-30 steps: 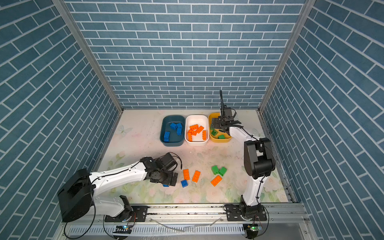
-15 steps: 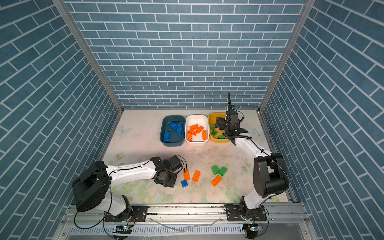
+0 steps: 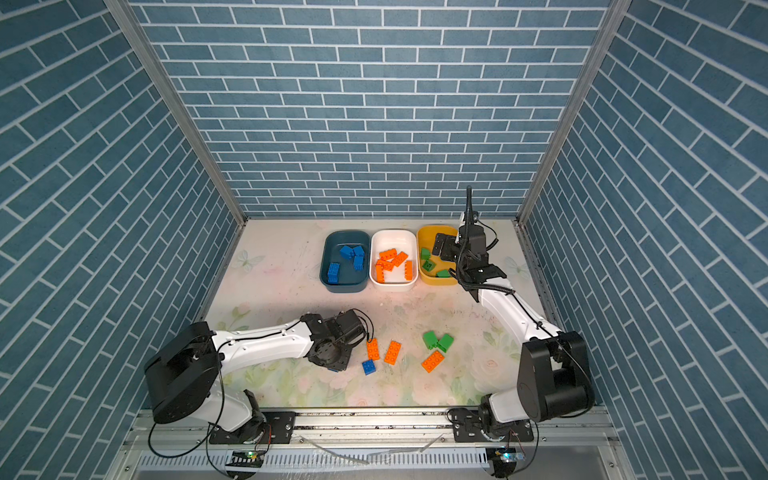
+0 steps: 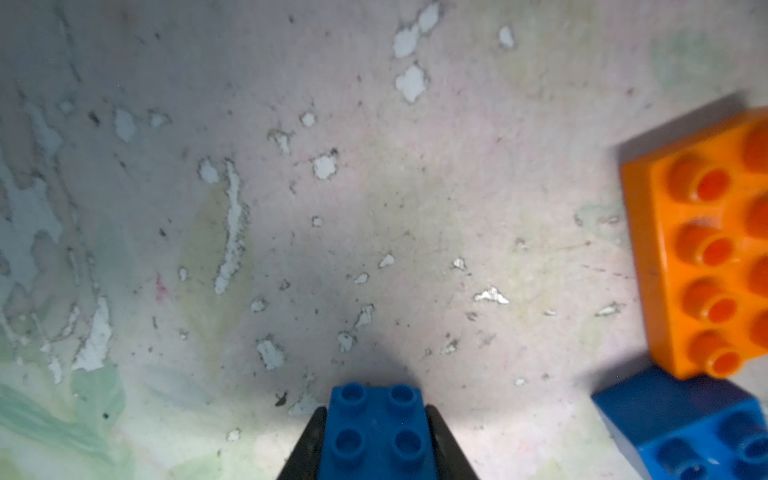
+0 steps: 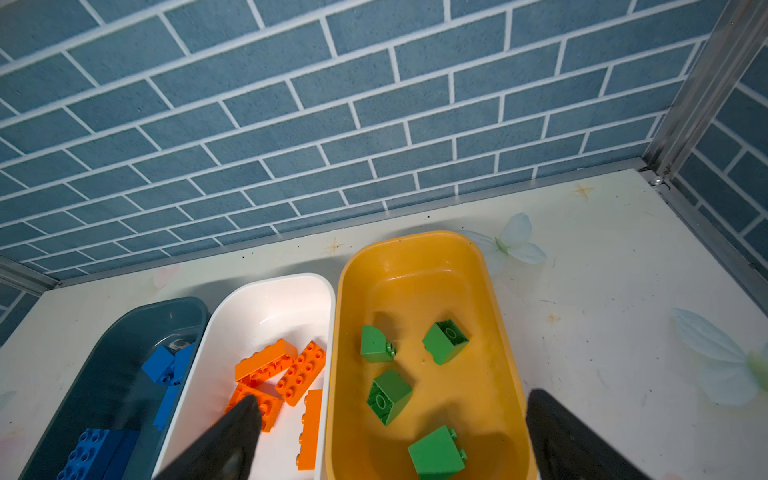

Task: Sort the legos into containers by color
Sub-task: 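Raise the right gripper while the left gripper grasps a blue brick in the pile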

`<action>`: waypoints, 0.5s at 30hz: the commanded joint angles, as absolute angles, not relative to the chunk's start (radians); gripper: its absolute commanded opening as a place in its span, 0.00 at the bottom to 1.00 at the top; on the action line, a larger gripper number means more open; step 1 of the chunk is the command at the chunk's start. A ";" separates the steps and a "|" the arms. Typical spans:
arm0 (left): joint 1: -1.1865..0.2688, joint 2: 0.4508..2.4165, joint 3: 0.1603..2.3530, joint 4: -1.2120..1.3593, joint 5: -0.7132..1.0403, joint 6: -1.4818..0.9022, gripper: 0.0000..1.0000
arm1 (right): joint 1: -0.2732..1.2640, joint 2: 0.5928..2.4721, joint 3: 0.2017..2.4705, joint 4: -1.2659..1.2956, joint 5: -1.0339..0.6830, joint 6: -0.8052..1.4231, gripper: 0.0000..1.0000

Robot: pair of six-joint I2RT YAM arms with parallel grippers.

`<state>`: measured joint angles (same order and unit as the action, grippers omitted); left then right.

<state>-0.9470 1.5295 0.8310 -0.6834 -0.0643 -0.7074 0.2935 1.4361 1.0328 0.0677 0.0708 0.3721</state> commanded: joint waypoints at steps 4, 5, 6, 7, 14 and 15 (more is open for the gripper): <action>-0.892 1.481 0.918 -0.682 -0.103 -0.665 0.25 | 0.305 1.405 1.047 -0.032 -0.083 0.415 0.99; -0.878 1.476 0.931 -0.688 -0.108 -0.659 0.25 | 0.308 1.402 1.047 -0.044 -0.083 0.414 0.99; -0.860 1.472 0.948 -0.697 -0.111 -0.650 0.25 | 0.310 1.400 1.048 -0.056 -0.083 0.413 0.99; -0.841 1.467 0.964 -0.700 -0.112 -0.639 0.25 | 0.311 1.399 1.049 -0.070 -0.083 0.411 0.99; -0.713 1.495 1.131 -0.692 -0.114 -0.544 0.26 | 0.313 1.398 1.051 -0.119 -0.041 0.501 0.99; -0.696 1.509 1.160 -0.695 -0.113 -0.532 0.26 | 0.313 1.399 1.050 -0.121 -0.027 0.511 0.99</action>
<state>-0.7326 1.4872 1.0946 -0.6853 -0.0940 -0.5888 0.3077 1.4250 1.0332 -0.0837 -0.0551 0.4335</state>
